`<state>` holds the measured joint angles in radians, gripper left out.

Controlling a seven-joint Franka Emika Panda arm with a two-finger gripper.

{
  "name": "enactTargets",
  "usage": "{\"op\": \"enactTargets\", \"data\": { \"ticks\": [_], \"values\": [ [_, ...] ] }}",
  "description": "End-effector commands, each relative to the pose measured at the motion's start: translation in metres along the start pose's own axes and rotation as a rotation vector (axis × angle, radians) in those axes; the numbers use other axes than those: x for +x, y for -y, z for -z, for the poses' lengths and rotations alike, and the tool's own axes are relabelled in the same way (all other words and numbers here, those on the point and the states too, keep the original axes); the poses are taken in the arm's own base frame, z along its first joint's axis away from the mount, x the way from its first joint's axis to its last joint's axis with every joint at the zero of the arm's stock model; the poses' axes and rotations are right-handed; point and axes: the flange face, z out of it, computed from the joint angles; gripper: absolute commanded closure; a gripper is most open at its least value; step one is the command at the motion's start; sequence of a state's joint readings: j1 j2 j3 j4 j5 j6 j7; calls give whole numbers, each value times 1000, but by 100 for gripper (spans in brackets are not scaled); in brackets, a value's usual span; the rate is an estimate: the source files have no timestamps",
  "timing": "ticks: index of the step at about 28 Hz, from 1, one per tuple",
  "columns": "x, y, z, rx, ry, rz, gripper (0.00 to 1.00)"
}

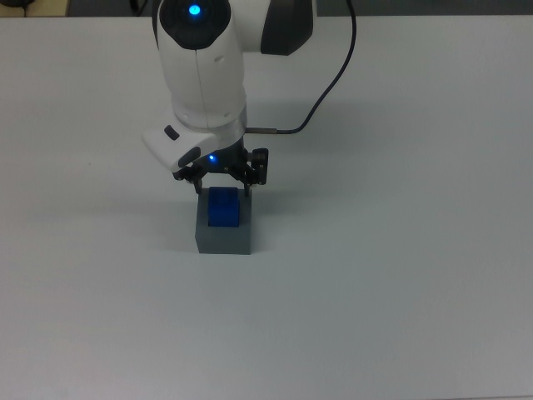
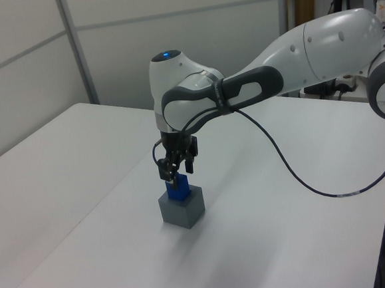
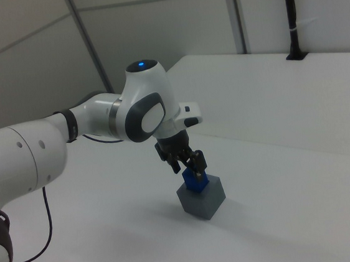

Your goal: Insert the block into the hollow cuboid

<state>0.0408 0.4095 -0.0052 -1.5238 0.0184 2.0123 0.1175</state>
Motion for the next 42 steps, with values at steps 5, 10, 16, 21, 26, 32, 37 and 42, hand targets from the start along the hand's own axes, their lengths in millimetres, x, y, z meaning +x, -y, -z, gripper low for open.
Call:
{"op": "enactTargets", "data": {
  "ticks": [5, 10, 16, 21, 26, 32, 37, 42],
  "values": [
    [-32, 14, 68, -6, 48, -18, 0],
    [-62, 15, 111, -5, 50, -5, 0],
    [-104, 27, 140, -29, 40, 35, 0],
    [-110, 24, 149, -38, 51, 52, 0],
    [-105, 14, 157, -48, 33, 49, 0],
    [-102, 4, 163, -44, 17, 39, 0],
    [-102, 4, 162, -44, 18, 40, 0],
    [-102, -5, 169, -38, 12, 22, 0]
  ]
}}
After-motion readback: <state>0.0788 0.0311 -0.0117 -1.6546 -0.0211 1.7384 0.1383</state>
